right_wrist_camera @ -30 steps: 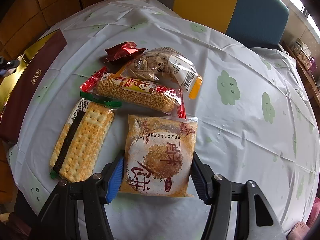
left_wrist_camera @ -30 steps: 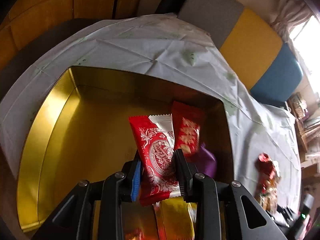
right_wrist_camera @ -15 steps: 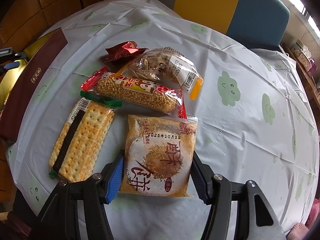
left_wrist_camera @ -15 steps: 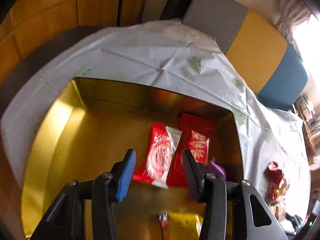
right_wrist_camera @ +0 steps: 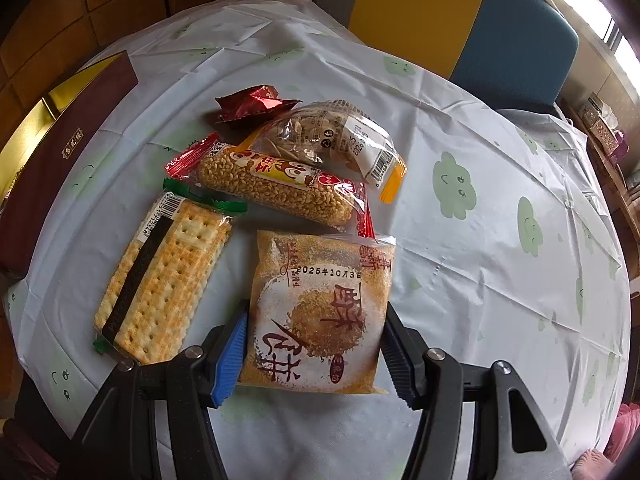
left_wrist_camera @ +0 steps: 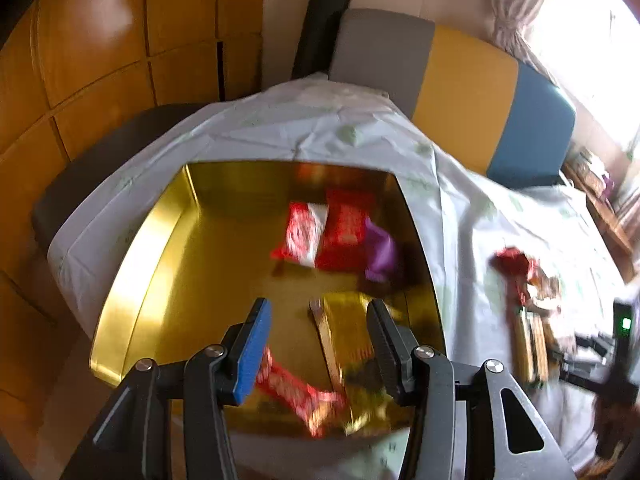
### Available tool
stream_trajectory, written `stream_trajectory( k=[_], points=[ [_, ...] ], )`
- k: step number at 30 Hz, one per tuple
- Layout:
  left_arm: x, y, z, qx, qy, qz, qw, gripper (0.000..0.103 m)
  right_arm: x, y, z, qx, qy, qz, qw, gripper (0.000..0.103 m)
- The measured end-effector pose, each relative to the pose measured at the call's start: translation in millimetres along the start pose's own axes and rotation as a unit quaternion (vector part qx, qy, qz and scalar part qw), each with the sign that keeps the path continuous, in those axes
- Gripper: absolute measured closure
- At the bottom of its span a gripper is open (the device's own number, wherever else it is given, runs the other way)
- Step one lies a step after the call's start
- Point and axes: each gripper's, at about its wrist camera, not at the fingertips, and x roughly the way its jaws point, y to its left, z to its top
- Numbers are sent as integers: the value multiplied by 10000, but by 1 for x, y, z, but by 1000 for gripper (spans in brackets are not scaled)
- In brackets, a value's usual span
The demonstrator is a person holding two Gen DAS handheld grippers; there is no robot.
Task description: Organize snacks
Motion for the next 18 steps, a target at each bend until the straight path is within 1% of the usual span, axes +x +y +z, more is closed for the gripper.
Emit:
stream_trajectory(
  k=[4, 9, 13, 18],
  points=[
    [-4, -2, -18, -11, 94, -11, 10000, 53, 0, -3, 0, 19, -10, 24, 10000, 41],
    [-8, -4, -33, 26, 40, 161, 9999, 53, -1, -1, 0, -28, -48, -19, 10000, 41],
    [-12, -6, -38, 107, -33, 261, 9996, 53, -2, -1, -1, -7, -52, 10, 10000, 41],
    [-16, -2, -40, 95, -122, 286, 9995, 53, -2, -2, 0, -20, -97, 3, 10000, 41]
  ],
)
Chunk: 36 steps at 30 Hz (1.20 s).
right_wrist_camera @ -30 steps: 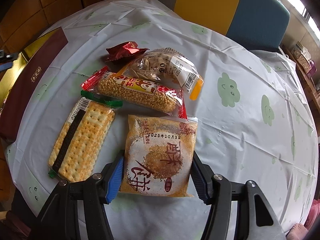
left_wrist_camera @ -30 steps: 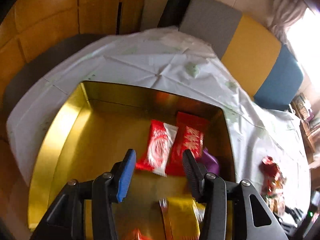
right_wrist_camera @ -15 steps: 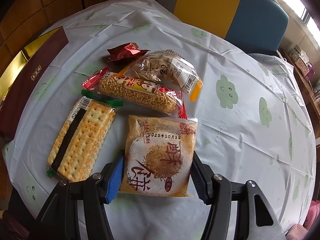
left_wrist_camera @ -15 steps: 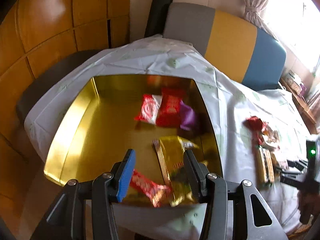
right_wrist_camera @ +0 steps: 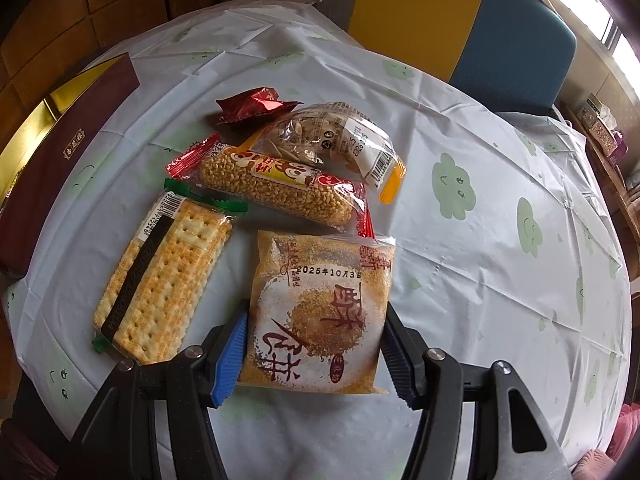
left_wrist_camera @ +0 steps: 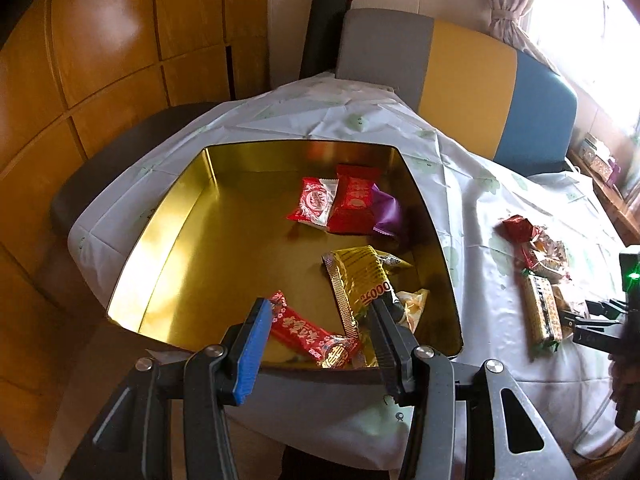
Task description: Organize snacks
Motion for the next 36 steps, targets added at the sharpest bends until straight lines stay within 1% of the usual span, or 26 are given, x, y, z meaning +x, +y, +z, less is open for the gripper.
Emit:
stream_trajectory(
  k=[13, 17, 20, 22, 23, 24, 27, 30, 34, 36],
  points=[
    [-3, 13, -5, -52, -51, 35, 10000, 53, -1, 0, -3, 48, -86, 78, 9999, 41],
    [-5, 15, -5, -75, -70, 10, 9999, 53, -1, 0, -3, 38, -82, 23, 10000, 41],
    [-6, 17, -4, -92, -80, 18, 9999, 53, -3, -1, 0, 112, 71, -11, 9999, 41],
    [-7, 21, -4, -121, -108, 25, 9999, 53, -8, -5, 1, 161, 148, -188, 9996, 41],
    [-7, 22, -4, -127, -115, 30, 9998, 53, -14, -10, 2, 267, 108, -267, 9992, 41],
    [-7, 23, -5, -135, -123, 41, 9998, 53, -19, -14, 2, 369, 68, -253, 9990, 41],
    [-7, 26, -6, -151, -141, 59, 9998, 53, -39, -22, 7, 659, -129, -75, 9977, 41],
    [-4, 30, -8, -223, -104, 68, 9997, 53, -57, -11, 15, 601, -361, 166, 9974, 41],
    [-5, 35, -8, -285, -122, 86, 9995, 53, -70, 27, 27, 328, -537, 595, 9962, 41],
    [-6, 41, -7, -352, -156, 121, 9992, 53, -74, 55, 38, 79, -592, 891, 9942, 41]
  ],
)
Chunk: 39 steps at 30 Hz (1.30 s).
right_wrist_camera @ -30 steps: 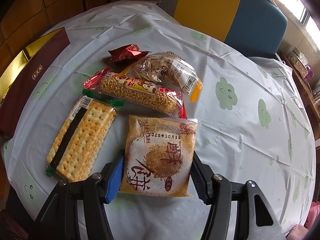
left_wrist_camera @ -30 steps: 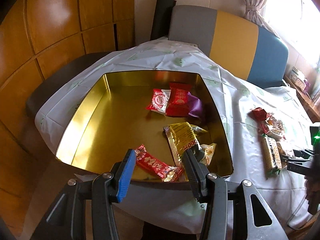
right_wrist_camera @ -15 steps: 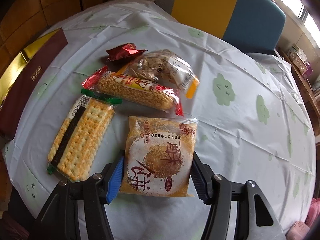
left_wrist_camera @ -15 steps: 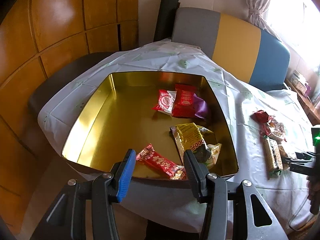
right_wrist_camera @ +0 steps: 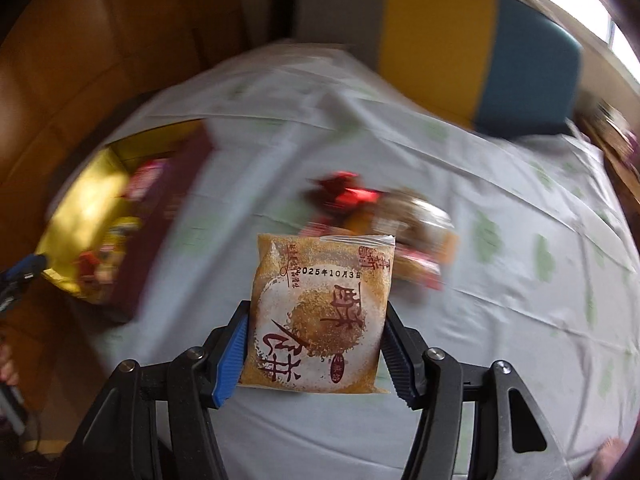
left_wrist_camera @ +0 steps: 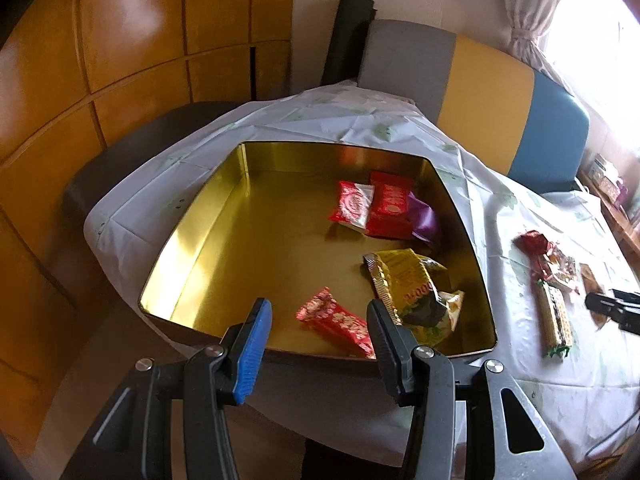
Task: Organize snacks
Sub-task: 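Lift the bread bag over the gold box and open the right tool, then withdraw both open tools from the box back toward the remaining snacks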
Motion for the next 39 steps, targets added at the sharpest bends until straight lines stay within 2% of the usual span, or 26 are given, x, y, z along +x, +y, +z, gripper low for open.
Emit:
stream_trajectory(
  k=[6, 9, 14, 16, 18, 20, 23, 31, 39],
  points=[
    [-4, 32, 9, -401, -151, 280, 9987, 53, 12, 98, 30, -616, -78, 880, 9942, 41],
    [-5, 47, 9, -517, -178, 399, 9977, 53, 22, 147, 38, -958, -53, 1154, 9887, 41],
    [1, 61, 3, -615, -52, 489, 9969, 53, 62, 210, 56, -1178, 119, 1446, 9824, 41],
    [4, 63, 0, -616, -7, 496, 9969, 53, 84, 224, 59, -1145, 289, 1366, 9836, 41],
    [6, 62, -2, -618, 33, 489, 9969, 53, 103, 228, 52, -1167, 499, 1269, 9838, 41],
    [7, 63, -3, -620, 48, 484, 9969, 53, 107, 230, 47, -1227, 399, 1268, 9835, 41],
    [8, 62, -2, -628, 42, 490, 9968, 53, 105, 226, 47, -1071, 443, 1492, 9820, 41],
    [1, 44, 0, -369, -59, 417, 9984, 53, 65, 192, 43, -851, -16, 1465, 9855, 41],
    [-13, 22, 1, -38, -163, 273, 9995, 53, 28, 158, 23, -1022, -356, 950, 9896, 41]
  ],
)
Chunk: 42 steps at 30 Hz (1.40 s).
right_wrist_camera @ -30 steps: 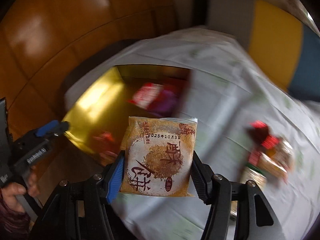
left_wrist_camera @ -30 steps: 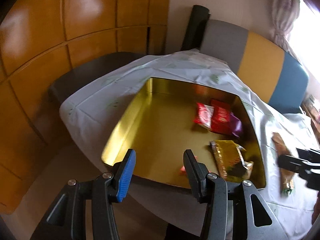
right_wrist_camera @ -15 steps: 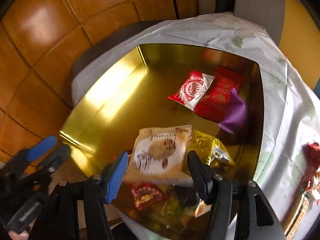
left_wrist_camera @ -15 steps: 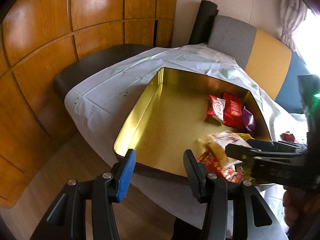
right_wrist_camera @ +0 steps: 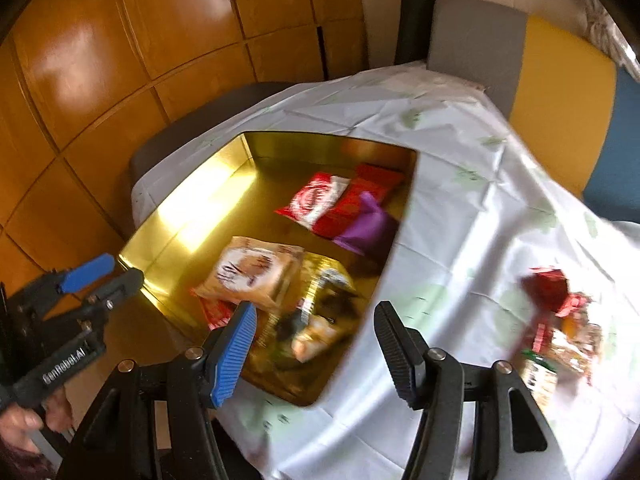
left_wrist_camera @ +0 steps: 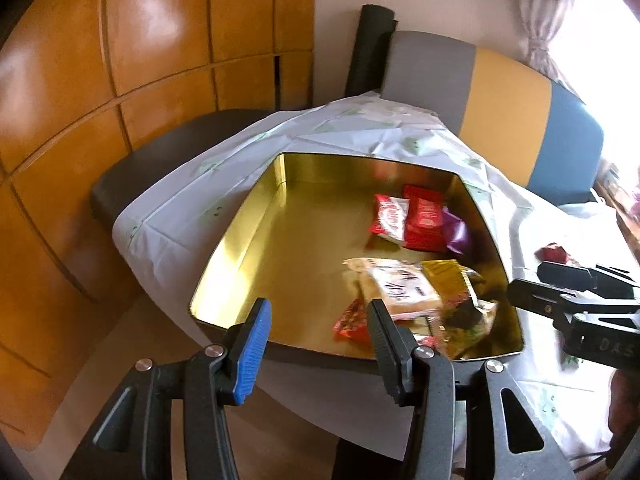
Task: Organize snacks
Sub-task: 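Withdraw both open tools from the box back toward the remaining snacks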
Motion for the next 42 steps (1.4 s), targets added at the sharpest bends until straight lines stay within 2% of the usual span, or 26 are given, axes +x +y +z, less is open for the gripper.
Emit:
stream_trajectory(
  k=[13, 21, 26, 28, 30, 32, 37, 42],
  points=[
    [-14, -41, -2, 527, -49, -311, 9981, 53, -52, -81, -40, 285, -113, -890, 9956, 41],
    [-16, -62, -6, 768, 33, -445, 9960, 53, -79, -146, -66, 829, -71, -1425, 9863, 41],
    [-18, -72, -7, 924, 7, -510, 9944, 53, -98, -184, -81, 872, -41, -1821, 9794, 41],
    [-19, -78, -8, 1001, 6, -561, 9934, 53, -105, -209, -94, 999, -74, -2203, 9703, 41],
    [-20, -84, -10, 1079, 9, -594, 9924, 53, -110, -241, -112, 1479, -135, -2514, 9564, 41],
    [-20, -90, -11, 1159, 28, -627, 9913, 53, -109, -275, -128, 2306, 276, -2750, 9330, 42],
    [-17, -104, -14, 1305, 105, -738, 9886, 53, -128, -310, -141, 3372, 24, -2548, 9063, 42],
    [-18, -120, -19, 1507, 159, -869, 9846, 53, -133, -317, -148, 3702, -9, -2524, 8940, 42]
  ],
)
